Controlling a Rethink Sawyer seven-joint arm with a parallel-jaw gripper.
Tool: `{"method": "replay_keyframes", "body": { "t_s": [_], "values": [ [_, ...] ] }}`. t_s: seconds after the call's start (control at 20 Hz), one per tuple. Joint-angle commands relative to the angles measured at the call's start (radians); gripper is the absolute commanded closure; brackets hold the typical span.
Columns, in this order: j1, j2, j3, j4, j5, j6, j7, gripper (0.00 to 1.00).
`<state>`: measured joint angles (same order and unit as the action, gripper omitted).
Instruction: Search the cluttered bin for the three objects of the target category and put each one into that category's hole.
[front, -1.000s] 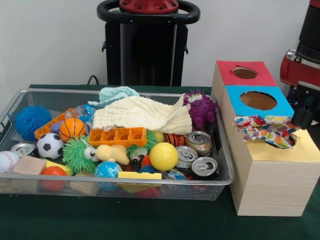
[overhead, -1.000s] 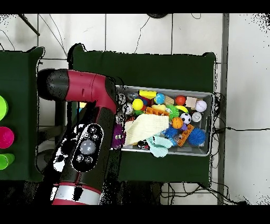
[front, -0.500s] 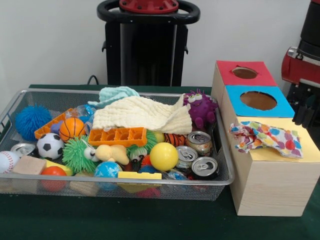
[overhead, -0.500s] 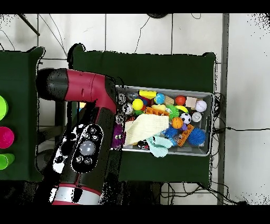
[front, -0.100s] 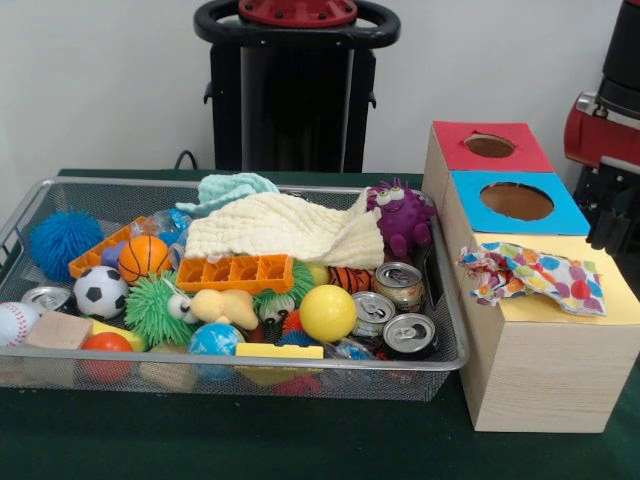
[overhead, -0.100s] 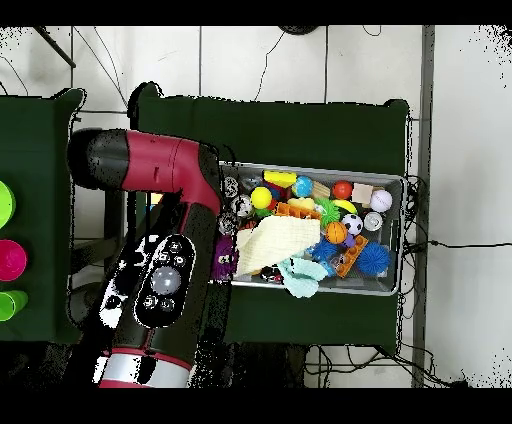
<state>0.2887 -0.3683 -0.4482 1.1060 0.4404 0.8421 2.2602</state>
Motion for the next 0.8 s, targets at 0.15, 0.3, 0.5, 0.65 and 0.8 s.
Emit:
{"method": "replay_keyframes", "body": {
  "t_s": [0.15,0.3,0.5,0.65,0.8],
  "values": [
    [-0.063,-0.043,0.022,0.041,-0.084,0.164,0.045,1.00],
    [-0.064,-0.065,0.027,0.086,-0.084,0.157,0.034,1.00],
    [-0.049,-0.069,0.029,0.122,-0.086,0.122,0.055,1.00],
    [-0.048,-0.058,0.039,0.130,-0.083,0.099,0.065,1.00],
    [-0.044,-0.049,0.053,0.152,-0.074,0.067,0.078,1.00]
  ]
}}
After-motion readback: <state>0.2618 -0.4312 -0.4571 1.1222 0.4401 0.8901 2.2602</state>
